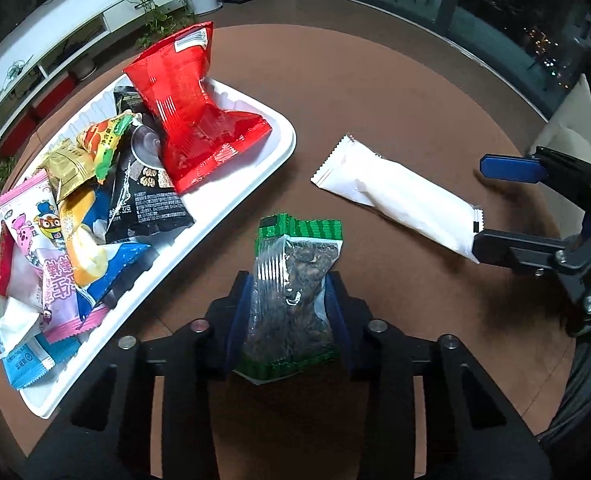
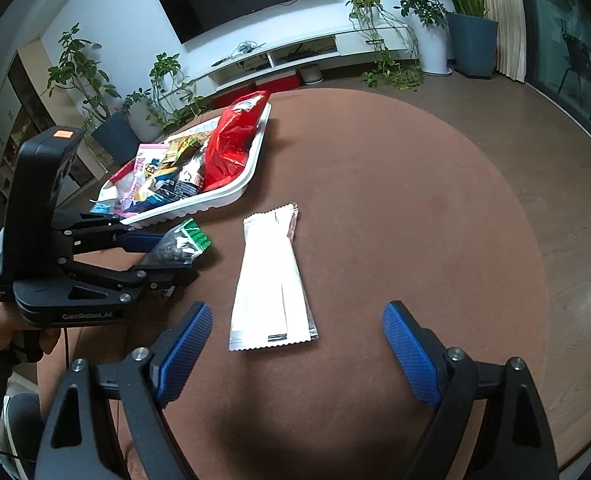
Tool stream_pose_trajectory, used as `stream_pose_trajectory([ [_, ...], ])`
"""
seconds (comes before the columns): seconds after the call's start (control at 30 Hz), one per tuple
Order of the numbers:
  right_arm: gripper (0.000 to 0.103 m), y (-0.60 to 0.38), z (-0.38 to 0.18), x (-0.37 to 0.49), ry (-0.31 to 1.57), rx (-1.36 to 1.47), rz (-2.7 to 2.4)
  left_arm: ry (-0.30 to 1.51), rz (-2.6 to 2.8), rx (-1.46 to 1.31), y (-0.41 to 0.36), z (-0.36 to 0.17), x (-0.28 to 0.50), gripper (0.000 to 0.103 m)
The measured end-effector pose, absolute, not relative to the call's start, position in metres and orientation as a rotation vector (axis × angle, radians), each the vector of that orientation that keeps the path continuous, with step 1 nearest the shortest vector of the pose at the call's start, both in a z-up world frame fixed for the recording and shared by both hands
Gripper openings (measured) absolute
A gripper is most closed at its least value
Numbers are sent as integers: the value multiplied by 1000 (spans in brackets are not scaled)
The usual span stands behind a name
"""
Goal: Organize snacks
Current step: 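Grasp the green-edged seed bag with the left tool while the right tool grasps the white packet, then carry the seed bag with the left tool while the right tool carries the white packet to the tray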
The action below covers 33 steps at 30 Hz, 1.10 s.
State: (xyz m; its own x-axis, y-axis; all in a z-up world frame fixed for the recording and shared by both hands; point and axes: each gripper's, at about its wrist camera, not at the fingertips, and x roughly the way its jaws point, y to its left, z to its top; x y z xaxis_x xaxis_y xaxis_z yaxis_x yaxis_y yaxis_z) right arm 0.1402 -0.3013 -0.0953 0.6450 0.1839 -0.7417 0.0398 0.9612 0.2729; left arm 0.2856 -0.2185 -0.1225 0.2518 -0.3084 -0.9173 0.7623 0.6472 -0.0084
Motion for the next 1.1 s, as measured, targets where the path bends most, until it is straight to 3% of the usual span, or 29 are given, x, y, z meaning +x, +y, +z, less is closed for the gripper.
stream_pose_trajectory([
  [0.17, 89, -300, -95, 141, 861, 249, 73, 1093, -731, 439, -209, -121, 279, 24],
  [0.43, 88, -291, -96, 150, 862, 213, 110, 1110, -667, 274, -158, -120, 254, 24],
  [0.83, 77, -260, -106, 183, 964, -24, 92, 1071, -552, 28, -84, -120, 198, 23],
  [0.9, 67, -255, -104, 190, 983, -37, 102, 1068, -543, -4, -74, -121, 195, 23],
  [1.1, 51, -248, -101, 190, 1015, -36, 97, 1058, -535, -47, -56, -121, 185, 23],
])
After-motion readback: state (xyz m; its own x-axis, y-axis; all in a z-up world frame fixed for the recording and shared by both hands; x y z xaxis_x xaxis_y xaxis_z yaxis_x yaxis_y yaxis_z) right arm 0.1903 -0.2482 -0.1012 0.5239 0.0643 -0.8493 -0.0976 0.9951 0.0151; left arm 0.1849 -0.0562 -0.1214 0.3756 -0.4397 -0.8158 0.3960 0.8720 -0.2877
